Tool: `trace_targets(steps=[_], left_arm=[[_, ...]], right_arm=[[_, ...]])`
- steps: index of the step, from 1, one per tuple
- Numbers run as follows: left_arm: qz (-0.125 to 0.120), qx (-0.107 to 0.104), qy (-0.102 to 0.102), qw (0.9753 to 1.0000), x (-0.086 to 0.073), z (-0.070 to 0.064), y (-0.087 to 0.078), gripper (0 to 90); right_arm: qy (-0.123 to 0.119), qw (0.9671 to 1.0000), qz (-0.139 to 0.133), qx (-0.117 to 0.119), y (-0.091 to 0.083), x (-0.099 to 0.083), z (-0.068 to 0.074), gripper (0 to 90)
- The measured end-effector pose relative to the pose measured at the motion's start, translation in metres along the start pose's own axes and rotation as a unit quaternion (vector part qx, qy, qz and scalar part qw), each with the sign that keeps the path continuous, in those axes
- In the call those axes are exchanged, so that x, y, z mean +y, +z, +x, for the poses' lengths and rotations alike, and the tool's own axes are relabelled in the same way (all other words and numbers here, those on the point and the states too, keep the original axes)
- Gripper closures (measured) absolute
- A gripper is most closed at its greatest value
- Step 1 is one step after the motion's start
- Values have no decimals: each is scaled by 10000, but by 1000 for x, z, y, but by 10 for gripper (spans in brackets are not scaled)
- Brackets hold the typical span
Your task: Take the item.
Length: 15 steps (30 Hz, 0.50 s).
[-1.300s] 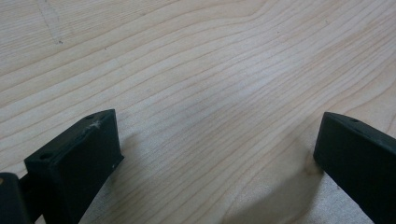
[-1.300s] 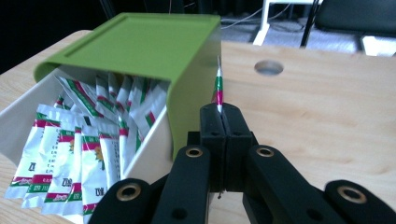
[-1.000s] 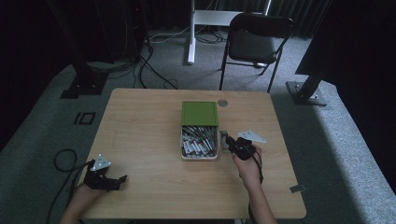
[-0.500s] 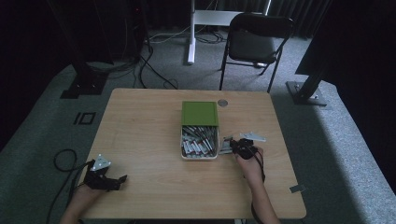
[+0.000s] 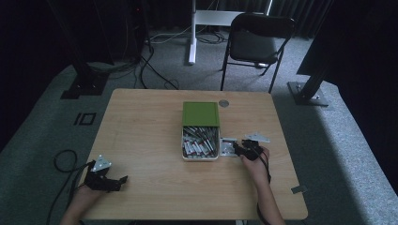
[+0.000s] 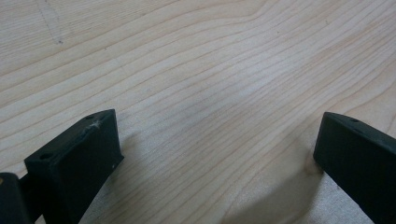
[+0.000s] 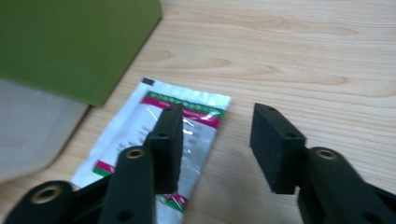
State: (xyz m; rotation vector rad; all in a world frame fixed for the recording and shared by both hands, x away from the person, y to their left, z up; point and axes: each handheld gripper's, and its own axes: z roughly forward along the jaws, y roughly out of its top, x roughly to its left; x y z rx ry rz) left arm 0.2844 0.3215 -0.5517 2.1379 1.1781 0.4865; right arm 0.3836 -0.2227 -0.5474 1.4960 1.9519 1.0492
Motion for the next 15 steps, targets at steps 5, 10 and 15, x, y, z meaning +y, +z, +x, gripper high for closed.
trace_targets(steps=[5, 10, 15], left_arm=[[0, 0, 0, 10000, 0, 0, 0, 14], [0, 0, 0, 10000, 0, 0, 0, 14], [0, 0, 0, 10000, 0, 0, 0, 14]], right_arm=[[-18, 9999, -9, -115, -10, -2, -7, 431], [-16, 9998, 35, -189, -19, -5, -15, 387], [48, 9995, 74, -290, -27, -10, -23, 342]])
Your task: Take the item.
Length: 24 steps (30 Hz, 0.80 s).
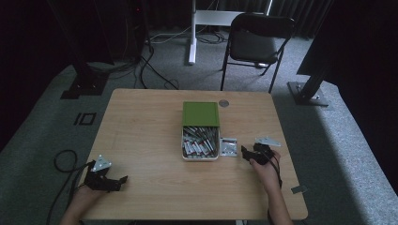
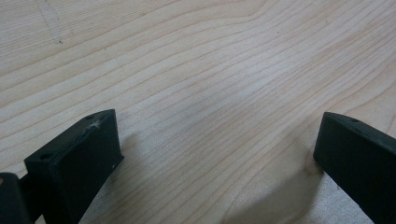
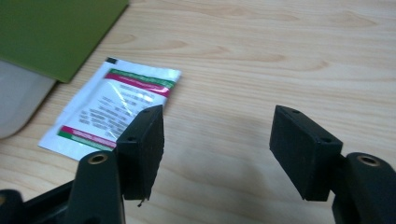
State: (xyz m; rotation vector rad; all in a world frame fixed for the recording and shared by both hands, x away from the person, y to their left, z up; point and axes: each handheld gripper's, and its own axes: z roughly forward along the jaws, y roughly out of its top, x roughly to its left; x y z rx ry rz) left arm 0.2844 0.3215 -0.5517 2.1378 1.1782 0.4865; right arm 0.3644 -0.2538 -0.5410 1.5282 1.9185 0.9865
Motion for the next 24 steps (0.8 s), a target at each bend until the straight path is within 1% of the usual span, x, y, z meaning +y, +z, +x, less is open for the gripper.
trace_targets(steps=[5, 8, 11, 13, 16, 18, 19, 24], left_arm=[[-1, 0, 1, 10000, 0, 0, 0, 14], [0, 0, 0, 10000, 0, 0, 0, 14], [0, -1, 3, 10000, 0, 0, 0, 14], [-1, 2, -3, 10000, 0, 0, 0, 14], [-1, 1, -3, 10000, 0, 0, 0, 14], [0, 1, -4, 10000, 0, 0, 0, 14], [2, 1, 4, 10000, 0, 0, 0, 14], [6, 1, 10, 10000, 0, 0, 0, 14]], right_arm=[[69, 9999, 52, -109, -7, -6, -11, 323], [184, 9997, 51, -149, -11, -10, -17, 302], [309, 9993, 64, -190, -15, -14, -23, 231], [328, 9991, 82, -248, -17, -17, -26, 205], [334, 9988, 69, -346, -21, -20, -29, 192], [410, 9984, 76, -395, -24, -23, -31, 190], [387, 9983, 69, -421, -25, -24, -32, 190], [463, 9971, 150, -587, -32, -29, -37, 190]])
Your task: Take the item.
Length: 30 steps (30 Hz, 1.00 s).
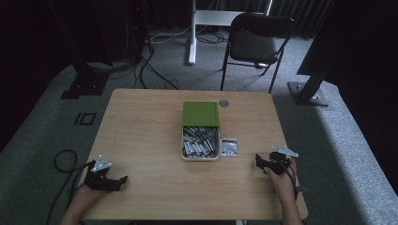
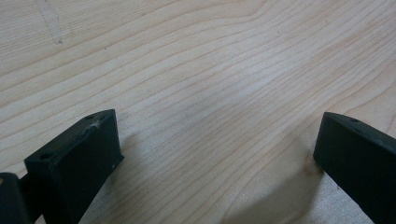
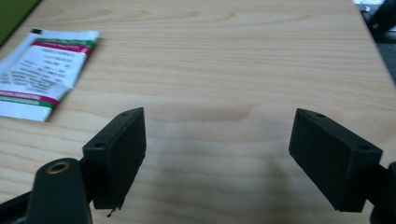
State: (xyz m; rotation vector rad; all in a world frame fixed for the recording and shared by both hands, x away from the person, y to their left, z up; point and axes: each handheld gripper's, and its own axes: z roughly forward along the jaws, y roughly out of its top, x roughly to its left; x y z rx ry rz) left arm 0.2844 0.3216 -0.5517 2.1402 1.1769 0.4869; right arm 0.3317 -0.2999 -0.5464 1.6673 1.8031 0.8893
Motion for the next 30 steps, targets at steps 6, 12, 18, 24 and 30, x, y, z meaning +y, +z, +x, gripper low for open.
trace_targets(steps=[6, 12, 18, 24, 30], left_arm=[[0, -1, 0, 10000, 0, 0, 0, 14], [-2, 0, 0, 10000, 0, 0, 0, 14], [-8, 0, -2, 10000, 0, 0, 0, 14], [-8, 0, 0, 10000, 0, 0, 0, 14], [-8, 0, 0, 10000, 0, 0, 0, 14]], right_arm=[[158, 9997, -4, -163, -9, -7, -8, 190], [226, 9994, 83, -268, -15, -15, -14, 190], [261, 9991, 114, -313, -18, -23, -14, 190], [340, 9987, 142, -358, -21, -29, -16, 189], [236, 9989, 159, -374, -27, -36, -16, 189]])
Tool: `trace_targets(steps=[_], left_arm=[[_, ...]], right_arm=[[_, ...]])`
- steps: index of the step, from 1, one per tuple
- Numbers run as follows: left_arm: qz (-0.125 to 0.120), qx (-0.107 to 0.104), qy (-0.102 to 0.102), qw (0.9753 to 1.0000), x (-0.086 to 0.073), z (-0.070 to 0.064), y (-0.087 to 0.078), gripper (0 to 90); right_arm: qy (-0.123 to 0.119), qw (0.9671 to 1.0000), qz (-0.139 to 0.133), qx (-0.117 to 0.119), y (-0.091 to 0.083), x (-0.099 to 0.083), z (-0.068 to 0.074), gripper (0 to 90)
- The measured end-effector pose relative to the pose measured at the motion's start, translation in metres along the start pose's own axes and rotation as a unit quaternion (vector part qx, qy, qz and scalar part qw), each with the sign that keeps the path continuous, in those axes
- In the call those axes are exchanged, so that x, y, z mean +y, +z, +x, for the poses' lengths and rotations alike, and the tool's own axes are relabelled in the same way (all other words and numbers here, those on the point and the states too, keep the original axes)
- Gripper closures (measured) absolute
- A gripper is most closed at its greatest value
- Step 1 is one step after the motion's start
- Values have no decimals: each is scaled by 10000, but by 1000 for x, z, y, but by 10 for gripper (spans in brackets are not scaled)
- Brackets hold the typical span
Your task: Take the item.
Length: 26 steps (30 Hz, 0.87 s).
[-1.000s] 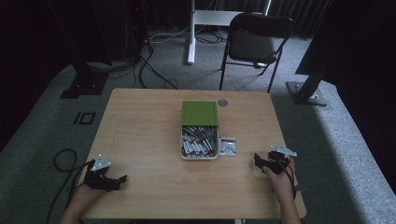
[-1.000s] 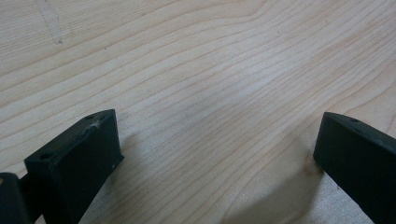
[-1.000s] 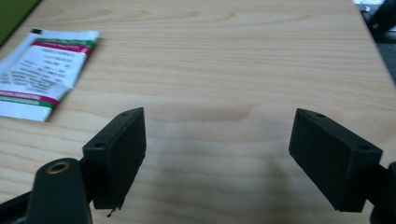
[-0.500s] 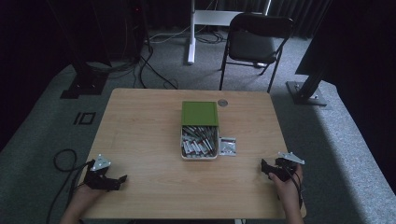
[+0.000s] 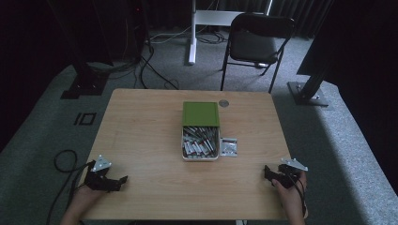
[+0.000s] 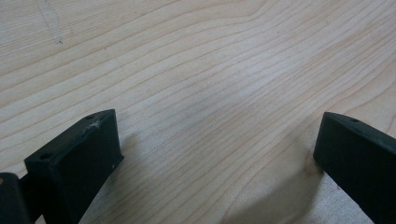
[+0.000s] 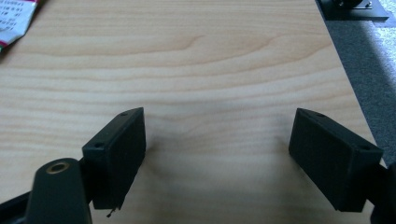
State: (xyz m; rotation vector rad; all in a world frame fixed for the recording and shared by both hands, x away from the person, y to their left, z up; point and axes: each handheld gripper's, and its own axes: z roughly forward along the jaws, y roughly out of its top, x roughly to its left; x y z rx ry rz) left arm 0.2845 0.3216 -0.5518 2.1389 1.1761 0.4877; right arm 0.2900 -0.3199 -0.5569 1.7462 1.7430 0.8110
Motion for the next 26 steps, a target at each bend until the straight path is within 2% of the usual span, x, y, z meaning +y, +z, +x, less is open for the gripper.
trace_targets(steps=[2, 5, 9, 26], left_arm=[[0, 0, 0, 10000, 0, 0, 0, 14], [-1, 1, -2, 10000, 0, 0, 0, 14], [-1, 1, -1, 10000, 0, 0, 0, 14], [1, 1, 1, 10000, 0, 0, 0, 14]], right_arm=[[9, 10000, -1, 58, -2, -2, 1, 171], [-179, 9998, 50, 15, -3, -3, 4, 168], [-214, 9997, 72, 60, -4, -5, 5, 142], [-202, 9998, 66, 56, -8, -9, 6, 141]])
